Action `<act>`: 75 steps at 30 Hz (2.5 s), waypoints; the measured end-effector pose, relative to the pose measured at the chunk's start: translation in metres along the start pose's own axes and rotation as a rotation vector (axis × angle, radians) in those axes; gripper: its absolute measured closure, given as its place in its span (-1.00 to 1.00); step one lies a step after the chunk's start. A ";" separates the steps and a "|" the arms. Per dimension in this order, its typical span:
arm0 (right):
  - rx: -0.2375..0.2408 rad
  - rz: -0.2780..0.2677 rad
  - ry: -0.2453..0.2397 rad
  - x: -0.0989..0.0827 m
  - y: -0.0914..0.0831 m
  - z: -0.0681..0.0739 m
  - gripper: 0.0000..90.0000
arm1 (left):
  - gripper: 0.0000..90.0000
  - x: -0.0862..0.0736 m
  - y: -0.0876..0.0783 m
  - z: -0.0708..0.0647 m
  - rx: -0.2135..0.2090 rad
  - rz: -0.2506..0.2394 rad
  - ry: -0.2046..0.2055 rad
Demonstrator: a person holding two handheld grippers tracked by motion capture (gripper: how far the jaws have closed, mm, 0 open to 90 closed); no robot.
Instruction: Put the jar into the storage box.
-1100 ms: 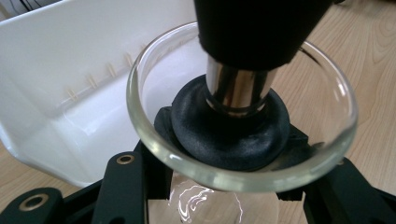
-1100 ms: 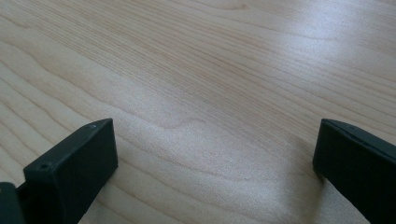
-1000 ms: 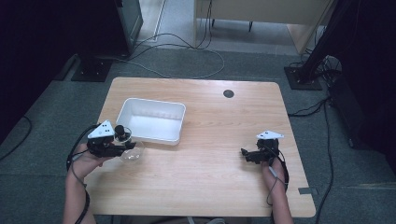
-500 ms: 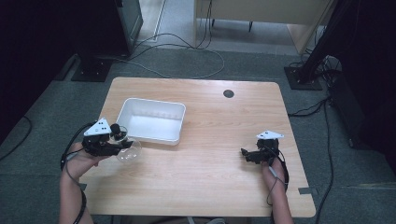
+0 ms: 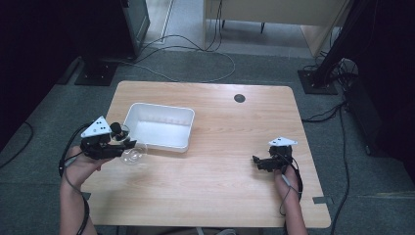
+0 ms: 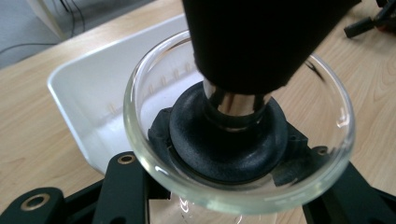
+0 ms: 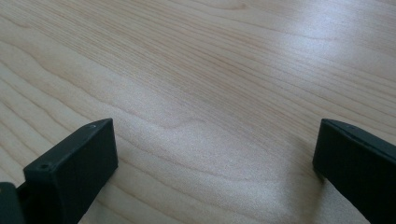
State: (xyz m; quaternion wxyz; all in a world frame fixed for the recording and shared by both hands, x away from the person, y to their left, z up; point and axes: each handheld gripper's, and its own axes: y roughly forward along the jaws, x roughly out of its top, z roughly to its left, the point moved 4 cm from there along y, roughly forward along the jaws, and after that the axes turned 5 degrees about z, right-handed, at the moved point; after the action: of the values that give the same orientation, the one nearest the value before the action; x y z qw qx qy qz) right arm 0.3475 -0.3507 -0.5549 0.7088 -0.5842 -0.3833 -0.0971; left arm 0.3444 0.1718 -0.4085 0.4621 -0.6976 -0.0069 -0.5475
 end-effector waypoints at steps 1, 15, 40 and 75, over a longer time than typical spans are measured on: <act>0.000 -0.001 -0.001 0.000 0.000 0.000 -1.00 | 0.13 0.002 -0.002 -0.001 0.011 -0.010 0.002; 0.000 0.000 0.000 0.000 0.000 0.000 -1.00 | 0.14 0.024 0.005 0.000 0.127 -0.188 -0.037; 0.000 0.000 0.000 0.000 0.000 0.000 -1.00 | 0.14 0.011 0.088 0.018 0.336 -0.268 -0.162; 0.000 0.000 0.000 0.000 0.000 0.000 -1.00 | 0.08 0.008 0.125 0.023 0.289 -0.197 -0.187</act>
State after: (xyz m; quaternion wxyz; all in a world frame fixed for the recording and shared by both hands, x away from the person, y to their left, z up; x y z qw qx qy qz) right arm 0.3475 -0.3506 -0.5549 0.7088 -0.5841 -0.3832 -0.0974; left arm 0.4298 0.1116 -0.4819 0.4992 -0.6676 -0.1966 -0.5162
